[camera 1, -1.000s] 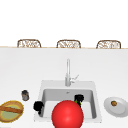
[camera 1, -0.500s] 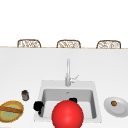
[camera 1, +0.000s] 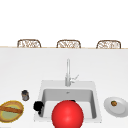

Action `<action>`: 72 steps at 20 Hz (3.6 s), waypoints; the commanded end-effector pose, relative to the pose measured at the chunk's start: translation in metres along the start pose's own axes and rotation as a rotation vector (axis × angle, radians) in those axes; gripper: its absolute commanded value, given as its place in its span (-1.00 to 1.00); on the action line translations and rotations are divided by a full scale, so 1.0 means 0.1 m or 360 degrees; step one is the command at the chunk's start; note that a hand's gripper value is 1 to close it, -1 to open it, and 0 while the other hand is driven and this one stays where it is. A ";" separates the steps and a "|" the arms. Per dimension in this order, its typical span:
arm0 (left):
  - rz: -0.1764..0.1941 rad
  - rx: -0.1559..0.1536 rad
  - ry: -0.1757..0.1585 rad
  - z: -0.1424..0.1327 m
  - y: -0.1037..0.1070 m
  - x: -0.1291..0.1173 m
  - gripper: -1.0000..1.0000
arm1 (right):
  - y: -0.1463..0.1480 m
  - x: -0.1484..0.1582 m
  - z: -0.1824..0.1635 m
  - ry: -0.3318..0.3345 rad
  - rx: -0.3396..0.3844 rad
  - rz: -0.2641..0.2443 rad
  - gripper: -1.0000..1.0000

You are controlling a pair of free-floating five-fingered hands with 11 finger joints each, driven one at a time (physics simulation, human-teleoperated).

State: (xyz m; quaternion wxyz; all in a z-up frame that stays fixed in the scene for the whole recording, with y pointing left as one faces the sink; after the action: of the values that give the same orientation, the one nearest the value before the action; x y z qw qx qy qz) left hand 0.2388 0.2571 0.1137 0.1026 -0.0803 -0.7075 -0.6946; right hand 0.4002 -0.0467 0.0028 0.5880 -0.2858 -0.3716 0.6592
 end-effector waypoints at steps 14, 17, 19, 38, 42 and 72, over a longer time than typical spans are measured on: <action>0.0000 0.0000 0.0000 0.00 0.00 0.00 0.00 | 0.67 -0.09 -0.96 -0.0042 -0.0034 0.0019 -1.00; 0.0000 0.0000 0.0000 0.00 0.00 0.00 0.00 | 0.62 -0.13 -0.90 -0.0080 -0.0009 -0.0004 -1.00; 0.0000 0.0000 0.0000 0.00 0.00 0.00 0.00 | 0.55 -0.11 -0.81 -0.0065 0.0039 -0.0034 -1.00; 0.0000 0.0000 0.0000 0.00 0.00 0.00 0.00 | -0.23 -0.35 -0.37 -0.0176 -0.0070 -0.0027 -1.00; 0.0000 0.0000 0.0000 0.00 0.00 0.00 0.00 | -0.36 -0.48 -0.35 -0.0233 -0.0222 0.0017 -1.00; 0.0000 0.0000 0.0000 0.00 0.00 0.00 0.00 | -1.59 -1.29 -0.02 -0.0263 -0.1141 0.0178 -1.00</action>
State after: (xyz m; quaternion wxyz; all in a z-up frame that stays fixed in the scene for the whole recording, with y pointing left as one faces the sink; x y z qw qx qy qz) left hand 0.2388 0.2571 0.1137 0.1026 -0.0803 -0.7075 -0.6946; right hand 0.4950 -0.1683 0.1154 0.3996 -0.4232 -0.5909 0.5586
